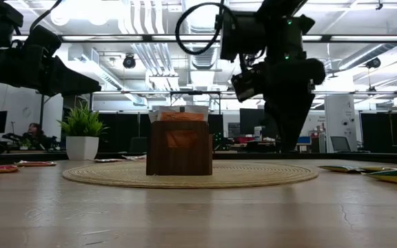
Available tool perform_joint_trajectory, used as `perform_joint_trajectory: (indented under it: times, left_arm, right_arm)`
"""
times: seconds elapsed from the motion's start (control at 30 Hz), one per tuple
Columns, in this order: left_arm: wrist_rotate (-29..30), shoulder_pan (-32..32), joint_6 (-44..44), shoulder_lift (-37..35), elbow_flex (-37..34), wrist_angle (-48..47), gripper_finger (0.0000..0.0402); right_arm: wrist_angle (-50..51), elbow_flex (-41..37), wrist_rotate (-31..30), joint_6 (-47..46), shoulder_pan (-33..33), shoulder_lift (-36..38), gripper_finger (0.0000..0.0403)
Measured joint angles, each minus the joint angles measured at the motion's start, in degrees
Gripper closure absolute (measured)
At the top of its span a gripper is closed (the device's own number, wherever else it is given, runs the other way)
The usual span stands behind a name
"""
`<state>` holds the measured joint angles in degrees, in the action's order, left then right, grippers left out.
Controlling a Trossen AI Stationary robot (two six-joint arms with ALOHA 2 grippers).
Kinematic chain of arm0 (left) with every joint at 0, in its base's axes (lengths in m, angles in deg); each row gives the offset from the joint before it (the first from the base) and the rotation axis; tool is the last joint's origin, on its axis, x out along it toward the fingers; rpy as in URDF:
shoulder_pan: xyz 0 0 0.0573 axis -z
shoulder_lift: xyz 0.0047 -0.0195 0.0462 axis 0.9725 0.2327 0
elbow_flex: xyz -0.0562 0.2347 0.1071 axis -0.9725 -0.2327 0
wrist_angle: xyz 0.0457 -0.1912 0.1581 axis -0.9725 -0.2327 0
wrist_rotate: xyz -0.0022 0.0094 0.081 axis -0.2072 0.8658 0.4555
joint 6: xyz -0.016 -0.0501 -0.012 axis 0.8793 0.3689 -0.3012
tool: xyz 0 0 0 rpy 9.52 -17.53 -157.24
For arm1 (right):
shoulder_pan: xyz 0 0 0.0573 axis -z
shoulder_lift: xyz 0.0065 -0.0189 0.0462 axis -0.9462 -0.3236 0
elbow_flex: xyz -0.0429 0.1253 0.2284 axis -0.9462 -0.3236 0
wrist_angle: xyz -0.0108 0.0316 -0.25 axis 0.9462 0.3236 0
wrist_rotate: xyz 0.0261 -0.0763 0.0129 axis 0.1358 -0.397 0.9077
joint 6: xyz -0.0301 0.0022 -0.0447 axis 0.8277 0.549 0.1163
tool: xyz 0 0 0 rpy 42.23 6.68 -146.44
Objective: Pick & Place Tea
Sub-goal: Put the yellow tea bag into the top section of the wooden organizer
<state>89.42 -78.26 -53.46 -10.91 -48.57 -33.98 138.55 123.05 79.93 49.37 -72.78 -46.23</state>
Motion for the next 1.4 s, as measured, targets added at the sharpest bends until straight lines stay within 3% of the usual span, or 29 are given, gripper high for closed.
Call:
perform_joint_trajectory:
  times: [0.2, 0.47, 0.8, 1.03, 1.2, 1.4]
  left_arm:
    - [0.0, 0.0, 0.0, 0.0, 0.0, 0.0, 0.0199]
    - [0.0, 0.0, 0.0, 0.0, 0.0, 0.0, 0.0199]
    - [0.0, 0.0, 0.0, 0.0, 0.0, 0.0, 0.0199]
    - [0.0, 0.0, 0.0, 0.0, 0.0, 0.0, 0.0199]
    - [0.0, 0.0, 0.0, 0.0, 0.0, 0.0, 0.0199]
    - [0.0, 0.0, 0.0, 0.0, 0.0, 0.0, 0.0199]
  right_arm:
    - [-0.3, -0.4, -2.3, -6.0, -4.9, 0.0, 0.0200]
    - [-0.4, -2.0, -19.8, -9.7, -12.4, 2.8, 0.0200]
    - [1.5, -1.8, -19.4, -11.2, -16.0, 8.1, 0.0200]
    - [10.4, -0.9, -31.2, -25.3, -9.6, 15.3, 0.0200]
    - [9.9, -4.0, -38.3, -36.9, -7.7, 24.1, 0.0200]
    - [9.2, -17.1, -34.4, -53.2, -6.5, 36.8, 0.0199]
